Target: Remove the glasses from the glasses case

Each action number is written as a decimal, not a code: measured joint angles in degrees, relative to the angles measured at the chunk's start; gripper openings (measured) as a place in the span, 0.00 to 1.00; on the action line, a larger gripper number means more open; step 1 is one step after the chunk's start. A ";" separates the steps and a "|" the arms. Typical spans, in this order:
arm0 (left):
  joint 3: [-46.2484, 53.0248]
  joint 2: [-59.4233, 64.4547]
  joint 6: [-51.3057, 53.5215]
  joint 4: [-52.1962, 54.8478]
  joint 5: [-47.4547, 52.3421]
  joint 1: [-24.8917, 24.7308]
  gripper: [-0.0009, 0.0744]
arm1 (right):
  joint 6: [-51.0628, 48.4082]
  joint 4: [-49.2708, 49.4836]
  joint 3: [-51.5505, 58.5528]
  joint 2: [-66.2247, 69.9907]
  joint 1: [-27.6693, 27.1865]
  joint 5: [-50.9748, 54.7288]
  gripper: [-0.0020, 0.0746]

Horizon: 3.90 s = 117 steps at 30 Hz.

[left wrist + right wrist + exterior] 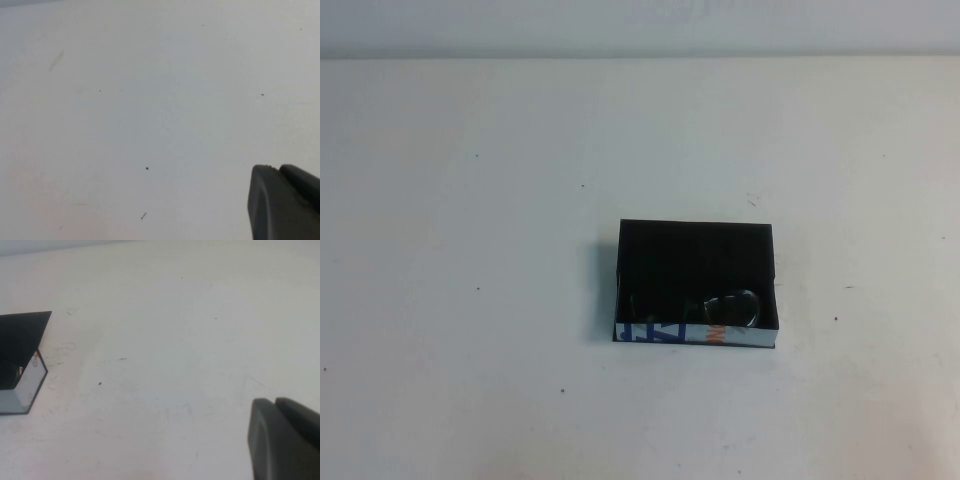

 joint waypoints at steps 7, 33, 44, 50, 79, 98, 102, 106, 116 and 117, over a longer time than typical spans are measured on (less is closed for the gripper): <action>0.00 0.00 0.00 0.00 0.00 0.00 0.01 | 0.00 0.00 0.00 0.00 0.00 0.00 0.00; 0.00 0.00 0.00 0.00 0.00 0.00 0.01 | 0.00 1.95 -29.48 4.71 0.00 17.82 0.00; 0.00 0.00 0.00 0.00 0.00 0.00 0.01 | -14.53 11.92 -35.78 24.30 0.00 11.85 0.00; 0.00 0.00 0.00 0.00 0.00 0.00 0.01 | -30.75 17.64 -50.25 41.11 3.79 22.17 0.00; 0.00 0.00 0.00 0.00 0.00 0.00 0.01 | -61.26 1.49 -97.69 106.43 31.76 52.72 0.00; 0.00 0.00 0.00 0.00 0.00 0.00 0.01 | -60.99 4.59 -105.79 120.33 33.34 52.36 0.42; 0.00 0.00 0.00 0.00 0.00 0.00 0.01 | -60.99 5.23 -105.88 121.64 33.34 51.89 0.42; 0.00 0.00 0.00 0.00 0.00 0.00 0.01 | -60.99 5.36 -105.88 122.34 33.34 51.00 0.42; 0.00 0.00 0.00 0.00 0.00 0.00 0.01 | -61.08 5.36 -106.22 125.03 33.34 49.03 0.42; 0.00 0.00 0.00 0.00 0.00 0.00 0.01 | -61.08 5.36 -106.22 125.31 33.34 48.95 0.42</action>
